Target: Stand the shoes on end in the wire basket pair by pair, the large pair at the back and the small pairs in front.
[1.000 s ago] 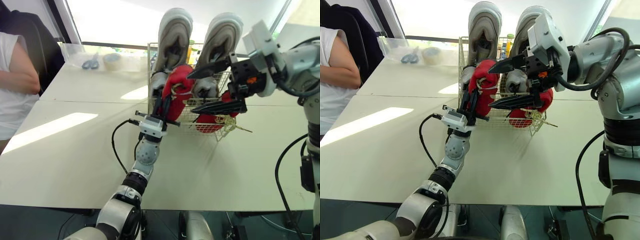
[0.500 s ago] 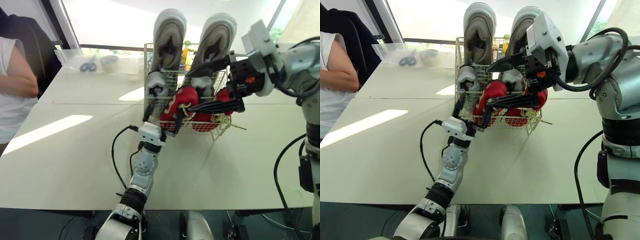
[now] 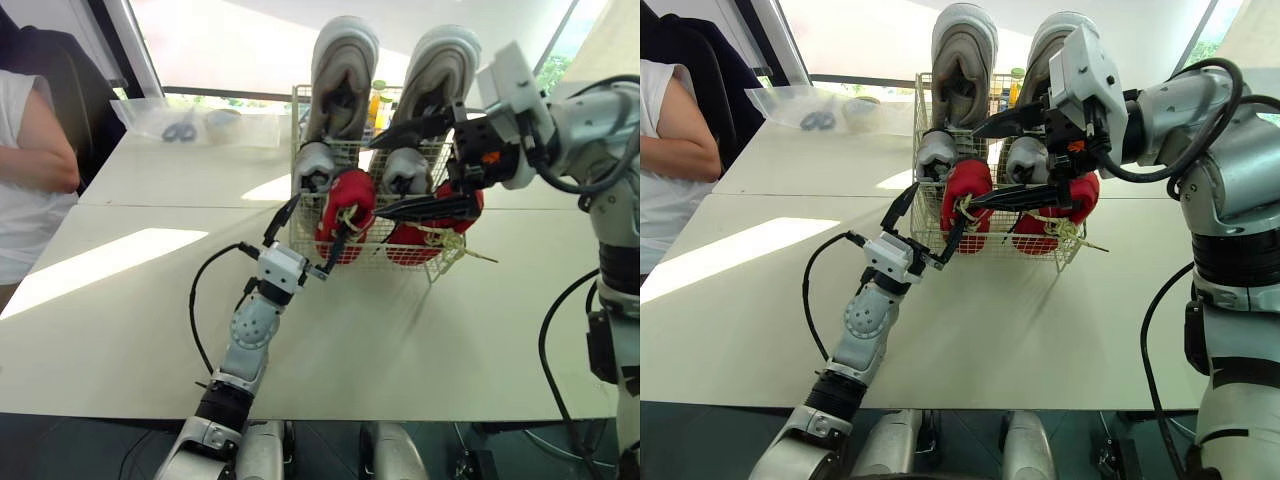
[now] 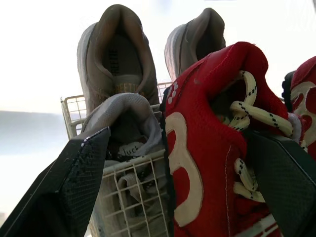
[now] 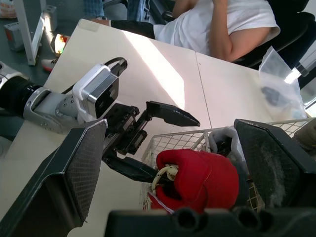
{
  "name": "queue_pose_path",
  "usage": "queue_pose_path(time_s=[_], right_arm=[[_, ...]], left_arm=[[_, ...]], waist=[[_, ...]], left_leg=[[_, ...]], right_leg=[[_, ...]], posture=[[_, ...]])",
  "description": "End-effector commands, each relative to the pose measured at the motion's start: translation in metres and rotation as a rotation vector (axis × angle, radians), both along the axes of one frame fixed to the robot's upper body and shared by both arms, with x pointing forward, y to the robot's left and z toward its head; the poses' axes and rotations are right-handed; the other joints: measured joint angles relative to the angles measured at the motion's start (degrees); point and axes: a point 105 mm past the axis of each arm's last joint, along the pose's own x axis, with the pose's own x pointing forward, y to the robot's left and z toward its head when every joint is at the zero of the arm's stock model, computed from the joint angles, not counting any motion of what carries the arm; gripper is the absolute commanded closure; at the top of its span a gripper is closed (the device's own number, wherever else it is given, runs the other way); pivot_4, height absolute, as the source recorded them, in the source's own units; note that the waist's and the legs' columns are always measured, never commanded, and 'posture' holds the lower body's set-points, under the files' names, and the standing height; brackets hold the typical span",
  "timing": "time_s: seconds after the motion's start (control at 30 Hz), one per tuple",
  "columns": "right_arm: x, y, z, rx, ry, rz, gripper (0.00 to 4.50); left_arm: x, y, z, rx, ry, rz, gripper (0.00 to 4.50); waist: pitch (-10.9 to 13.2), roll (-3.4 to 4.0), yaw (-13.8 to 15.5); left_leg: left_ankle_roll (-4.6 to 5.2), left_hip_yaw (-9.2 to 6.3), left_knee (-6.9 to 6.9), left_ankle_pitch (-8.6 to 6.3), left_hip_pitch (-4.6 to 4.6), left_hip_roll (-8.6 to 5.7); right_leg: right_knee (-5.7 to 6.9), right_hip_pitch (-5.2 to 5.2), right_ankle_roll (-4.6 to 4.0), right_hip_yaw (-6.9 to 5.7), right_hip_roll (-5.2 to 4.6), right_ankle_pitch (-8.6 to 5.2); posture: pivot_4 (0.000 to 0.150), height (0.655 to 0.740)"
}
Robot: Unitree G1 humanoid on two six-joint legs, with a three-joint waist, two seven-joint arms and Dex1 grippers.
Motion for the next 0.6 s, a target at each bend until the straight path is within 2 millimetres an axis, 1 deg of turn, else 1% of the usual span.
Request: queue_pose_path(time_s=[0.03,0.1,0.17,0.27,0.37,0.43,0.5,0.6], right_arm=[[-0.003,0.002,0.009,0.007,-0.054,0.015,0.0],[-0.002,0.002,0.009,0.009,-0.057,0.014,0.0],[-0.002,0.002,0.009,0.011,-0.06,0.013,0.0],[-0.001,0.0,0.009,0.016,-0.062,0.009,0.0],[-0.001,-0.004,0.009,0.02,-0.063,-0.003,0.0],[0.001,-0.009,0.007,0.016,-0.064,-0.027,0.0],[0.003,-0.016,0.006,0.018,-0.059,-0.057,0.0],[0.003,-0.029,0.002,0.011,-0.054,-0.108,0.0]], left_arm=[[-0.008,0.0,0.022,0.043,-0.052,-0.054,0.06],[-0.012,0.005,0.028,0.065,-0.05,-0.084,0.06],[-0.017,0.007,0.033,0.095,-0.035,-0.15,0.06],[-0.028,0.014,0.037,0.181,0.059,-0.306,0.06],[-0.034,0.025,0.044,0.217,0.148,-0.379,0.06],[-0.036,0.035,0.048,0.239,0.217,-0.414,0.06],[-0.035,0.05,0.058,0.227,0.285,-0.418,0.06],[-0.028,0.071,0.074,0.206,0.364,-0.38,0.06]], waist=[[0.0,0.01,-0.05],[0.01,0.01,-0.05],[0.01,0.01,-0.09],[0.03,0.01,-0.31],[0.05,0.05,-0.38],[0.06,0.04,-0.38],[0.07,0.05,-0.34],[0.08,0.03,-0.18]], left_leg=[[0.0,0.01,0.0,0.0,-0.01,0.0],[0.0,0.02,-0.01,0.0,-0.02,0.01],[0.0,0.01,-0.01,0.0,-0.02,0.01],[-0.01,0.02,-0.02,0.0,-0.02,0.02],[-0.02,0.02,-0.04,0.0,-0.03,0.06],[-0.02,0.03,-0.05,0.0,-0.02,0.05],[-0.02,0.02,-0.05,0.0,-0.02,0.04],[-0.02,0.04,-0.06,0.0,-0.02,0.01]], right_leg=[[0.0,0.02,0.0,0.0,0.0,0.0],[0.01,0.01,0.0,0.01,0.0,0.0],[0.01,0.01,0.0,0.01,0.0,0.0],[0.01,-0.01,0.0,0.01,0.01,0.0],[0.01,-0.04,0.0,0.02,0.01,0.0],[0.0,-0.21,0.0,0.02,0.01,0.0],[0.0,-0.21,0.0,0.02,0.02,0.0],[0.0,-0.22,0.0,0.02,0.02,0.0]], posture=[[0.15,0.74],[0.15,0.74],[0.15,0.74],[0.15,0.74],[0.15,0.74],[0.15,0.74],[0.15,0.74],[0.15,0.74]])
